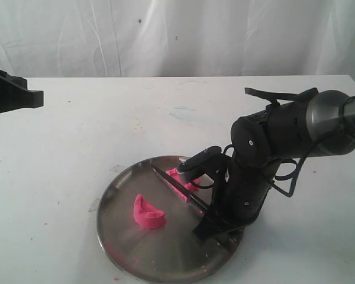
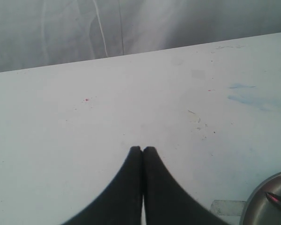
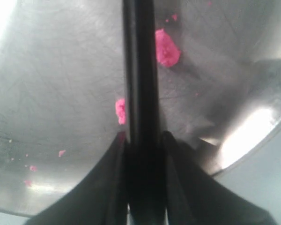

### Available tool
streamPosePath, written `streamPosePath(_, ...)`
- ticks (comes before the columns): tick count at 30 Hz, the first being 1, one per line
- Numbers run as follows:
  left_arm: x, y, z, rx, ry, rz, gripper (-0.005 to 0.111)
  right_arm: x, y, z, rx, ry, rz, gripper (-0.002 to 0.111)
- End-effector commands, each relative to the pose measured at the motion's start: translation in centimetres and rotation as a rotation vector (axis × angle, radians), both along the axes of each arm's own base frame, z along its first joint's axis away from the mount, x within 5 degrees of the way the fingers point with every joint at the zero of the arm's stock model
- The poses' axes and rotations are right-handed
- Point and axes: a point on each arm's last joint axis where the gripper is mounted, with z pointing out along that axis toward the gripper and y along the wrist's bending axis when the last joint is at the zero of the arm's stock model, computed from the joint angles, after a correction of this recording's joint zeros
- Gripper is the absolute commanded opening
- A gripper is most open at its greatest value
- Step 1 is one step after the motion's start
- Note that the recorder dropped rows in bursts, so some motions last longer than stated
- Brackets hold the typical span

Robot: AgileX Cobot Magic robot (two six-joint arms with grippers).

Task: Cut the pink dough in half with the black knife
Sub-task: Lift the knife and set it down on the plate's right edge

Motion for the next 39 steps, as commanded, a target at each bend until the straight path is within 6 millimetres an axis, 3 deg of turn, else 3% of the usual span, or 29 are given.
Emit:
streamPosePath(1,-0.2,0.0,0.2,-0.029,-0.004,-0.001,0.000,0.2,0.3,1.1,0.018,-0.014,-0.006,0.000)
streamPosePath(17,-0.2,0.0,0.2,-0.029,-0.004,-0.001,0.000,-0.4,-0.9,8.0,0.091,-0.237,0.039,0.000)
streamPosePath(21,-0.2,0.0,0.2,-0.030,-0.003,-0.003,0.000,0.3,-1.9,8.5,0.086,-0.292,0.007,0.000)
streamPosePath(28,-0.2,0.0,0.2,-0.031,-0.003,-0.005,0.000,1.7,-2.9,5.1,0.105,-0.159,-0.178,0.000)
streamPosePath(34,-0.2,-0.2,0.2,-0.037,-0.001,-0.020,0.000,2.1,-2.3,1.7,0.080,-0.053,-0.198,0.000)
streamPosePath(39,-0.2,-0.2,0.2,-0.037,0.000,-0.021,0.000,2.0,-1.8,0.6,0.112,0.001,-0.172,0.000)
